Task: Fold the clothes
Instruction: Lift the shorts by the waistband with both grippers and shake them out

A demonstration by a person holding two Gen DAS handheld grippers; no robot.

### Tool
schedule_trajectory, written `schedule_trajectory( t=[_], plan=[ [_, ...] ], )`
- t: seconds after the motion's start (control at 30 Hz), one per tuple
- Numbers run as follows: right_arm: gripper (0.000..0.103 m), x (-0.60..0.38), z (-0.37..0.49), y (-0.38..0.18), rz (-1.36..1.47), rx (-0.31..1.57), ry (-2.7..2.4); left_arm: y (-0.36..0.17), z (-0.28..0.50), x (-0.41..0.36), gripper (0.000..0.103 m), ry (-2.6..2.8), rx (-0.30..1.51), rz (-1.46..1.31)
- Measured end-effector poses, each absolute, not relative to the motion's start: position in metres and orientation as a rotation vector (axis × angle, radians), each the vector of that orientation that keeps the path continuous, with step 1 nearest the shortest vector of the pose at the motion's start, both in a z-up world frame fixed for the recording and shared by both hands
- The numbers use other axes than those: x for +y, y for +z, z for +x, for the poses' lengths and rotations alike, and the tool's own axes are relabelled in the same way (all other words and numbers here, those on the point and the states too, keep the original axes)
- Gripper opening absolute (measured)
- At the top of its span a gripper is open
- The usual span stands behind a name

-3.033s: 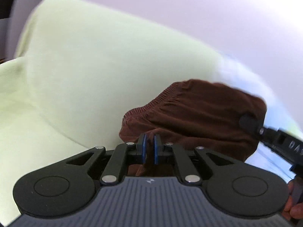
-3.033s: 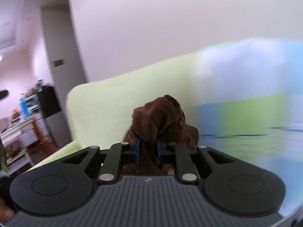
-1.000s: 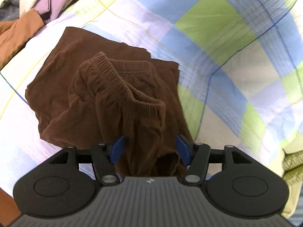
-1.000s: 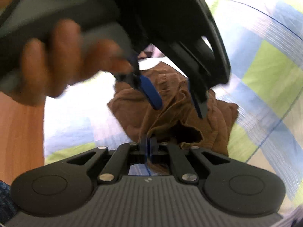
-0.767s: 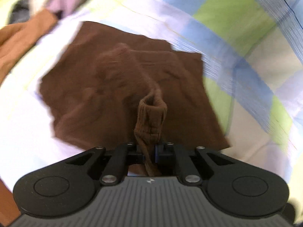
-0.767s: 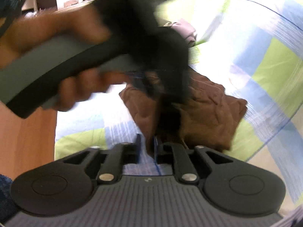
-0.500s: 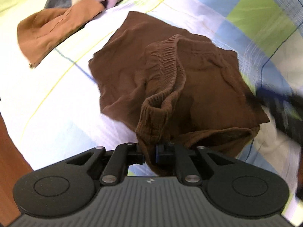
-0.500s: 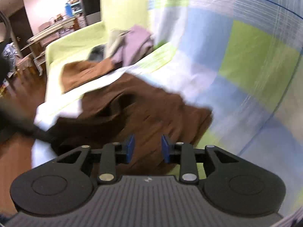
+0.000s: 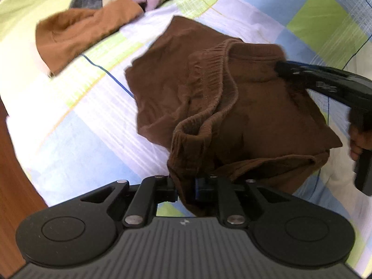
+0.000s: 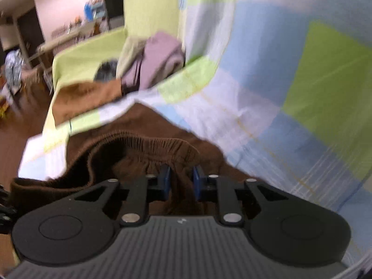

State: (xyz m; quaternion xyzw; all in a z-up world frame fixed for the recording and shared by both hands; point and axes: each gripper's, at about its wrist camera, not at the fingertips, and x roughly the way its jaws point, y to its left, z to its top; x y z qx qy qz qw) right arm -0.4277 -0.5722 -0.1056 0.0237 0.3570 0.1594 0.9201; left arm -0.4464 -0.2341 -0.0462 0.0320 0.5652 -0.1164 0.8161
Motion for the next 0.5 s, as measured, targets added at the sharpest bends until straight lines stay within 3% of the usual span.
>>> schedule_trajectory(
  t=[0.2, 0.5],
  plan=[
    [0.013, -0.563, -0.483, -0.042, 0.002, 0.528, 0.132, 0.009, -0.442, -0.228, 0.010, -0.287, 0.978, 0.245],
    [0.013, -0.510, -0.587, 0.086, -0.174, 0.246, -0.307, 0.146, -0.445, -0.207, 0.010, -0.597, 0.471, 0.436]
  ],
)
